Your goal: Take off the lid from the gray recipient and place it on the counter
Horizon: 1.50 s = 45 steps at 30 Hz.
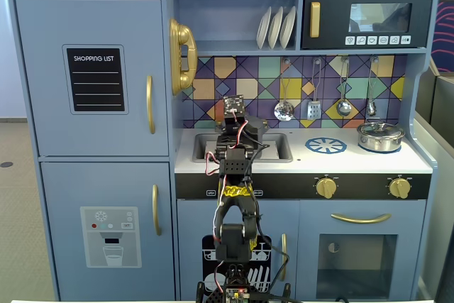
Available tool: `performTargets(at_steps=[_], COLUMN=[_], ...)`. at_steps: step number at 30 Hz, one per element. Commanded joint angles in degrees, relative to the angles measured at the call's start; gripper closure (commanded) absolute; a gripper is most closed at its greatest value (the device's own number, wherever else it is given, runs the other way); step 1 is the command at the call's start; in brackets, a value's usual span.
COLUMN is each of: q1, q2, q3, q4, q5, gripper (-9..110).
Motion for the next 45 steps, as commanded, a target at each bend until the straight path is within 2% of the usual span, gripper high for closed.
performTargets(at_steps=[1,4,21,45], q1=[0.4,0.4,2.3,1.0], q2=[-3.3,-7.1,-20.9,-35.8], q3=[-4.4,-6.1,-7.7,-18.1], q4=[-3.0,-4.9,-20.0,-22.1], q5=[1.3,1.8,2.7,2.6], gripper=[83,80,83,87])
